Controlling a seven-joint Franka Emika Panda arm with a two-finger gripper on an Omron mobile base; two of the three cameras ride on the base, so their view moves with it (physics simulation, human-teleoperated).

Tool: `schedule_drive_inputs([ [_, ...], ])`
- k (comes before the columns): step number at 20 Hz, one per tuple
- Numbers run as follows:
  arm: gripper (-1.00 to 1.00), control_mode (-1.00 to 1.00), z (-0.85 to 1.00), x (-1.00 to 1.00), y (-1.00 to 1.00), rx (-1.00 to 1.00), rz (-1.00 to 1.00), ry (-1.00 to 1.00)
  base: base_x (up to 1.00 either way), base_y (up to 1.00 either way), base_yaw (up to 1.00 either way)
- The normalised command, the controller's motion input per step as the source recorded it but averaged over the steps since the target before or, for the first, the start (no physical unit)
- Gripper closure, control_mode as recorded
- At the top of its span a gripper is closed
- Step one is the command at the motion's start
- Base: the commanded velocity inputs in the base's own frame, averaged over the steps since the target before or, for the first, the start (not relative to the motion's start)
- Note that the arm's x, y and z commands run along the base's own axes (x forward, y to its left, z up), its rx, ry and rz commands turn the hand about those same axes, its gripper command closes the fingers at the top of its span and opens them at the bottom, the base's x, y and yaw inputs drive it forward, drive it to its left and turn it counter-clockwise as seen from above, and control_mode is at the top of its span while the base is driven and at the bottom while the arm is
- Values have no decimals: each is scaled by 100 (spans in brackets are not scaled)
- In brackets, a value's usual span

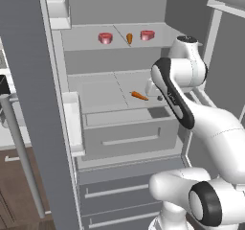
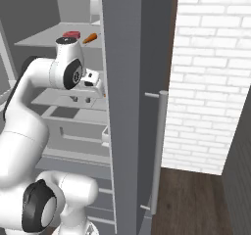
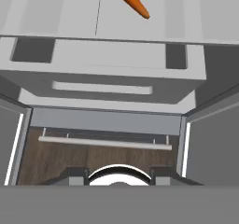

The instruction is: Place one carrot and one steak in each tupperware on the nearby counter, to pack two identical lunches.

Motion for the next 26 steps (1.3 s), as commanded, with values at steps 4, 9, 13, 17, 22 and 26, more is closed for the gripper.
schedule_drive_inputs([
  [4,-100,-100,-23,10,12,-1,0,-4,0,0,0],
  [9,-100,-100,-63,18,1,-3,0,-26,0,0,0],
  [13,-100,-100,-9,3,-2,0,-1,-2,0,0,0],
  [17,-100,-100,-3,42,-12,7,0,0,0,0,0],
  [22,-100,-100,15,31,-31,10,0,0,0,0,0],
  [26,-100,-100,-8,60,-1,-4,2,0,0,0,0],
])
